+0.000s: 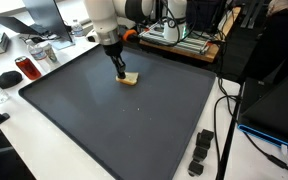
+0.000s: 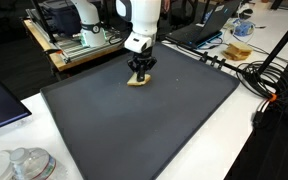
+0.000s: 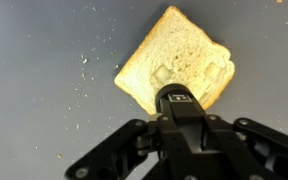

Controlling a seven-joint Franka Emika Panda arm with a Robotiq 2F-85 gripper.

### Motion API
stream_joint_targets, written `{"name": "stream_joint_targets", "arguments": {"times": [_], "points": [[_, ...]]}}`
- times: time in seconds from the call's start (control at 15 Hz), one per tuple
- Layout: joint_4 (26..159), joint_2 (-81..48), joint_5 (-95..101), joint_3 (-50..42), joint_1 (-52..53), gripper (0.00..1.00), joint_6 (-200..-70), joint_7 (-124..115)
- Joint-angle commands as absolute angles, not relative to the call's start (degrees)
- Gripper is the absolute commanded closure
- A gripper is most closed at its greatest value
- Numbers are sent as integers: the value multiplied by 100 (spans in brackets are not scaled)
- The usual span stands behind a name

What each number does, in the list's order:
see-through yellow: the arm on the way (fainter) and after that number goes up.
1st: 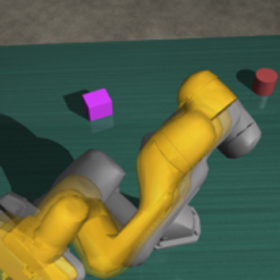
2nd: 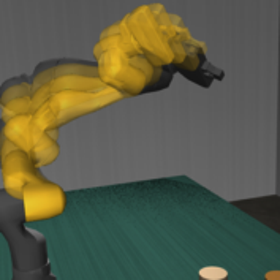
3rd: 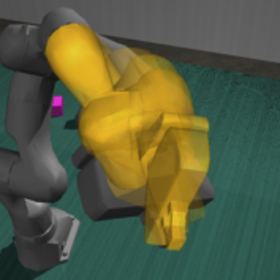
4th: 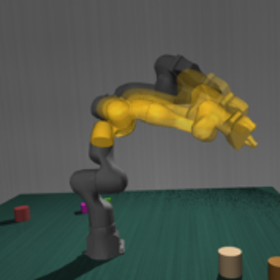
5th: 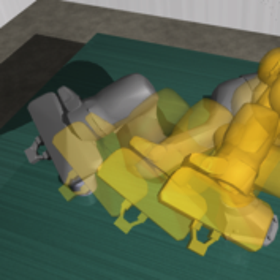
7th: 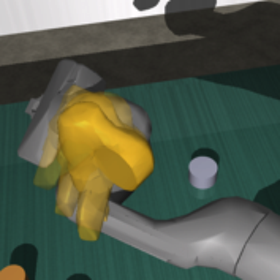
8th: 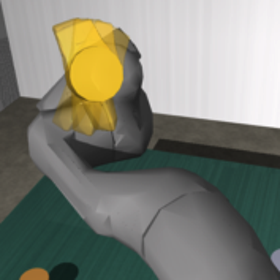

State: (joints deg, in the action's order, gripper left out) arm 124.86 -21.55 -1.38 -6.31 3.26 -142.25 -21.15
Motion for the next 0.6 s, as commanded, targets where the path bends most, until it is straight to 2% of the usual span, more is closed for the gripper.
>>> {"name": "stream_joint_targets", "arguments": {"times": [0.0,0.53], "points": [[12662,-1940,-69,-646,317,95,-14141,-2194],[12674,-1928,280,-808,519,95,-14163,-2581]]}}
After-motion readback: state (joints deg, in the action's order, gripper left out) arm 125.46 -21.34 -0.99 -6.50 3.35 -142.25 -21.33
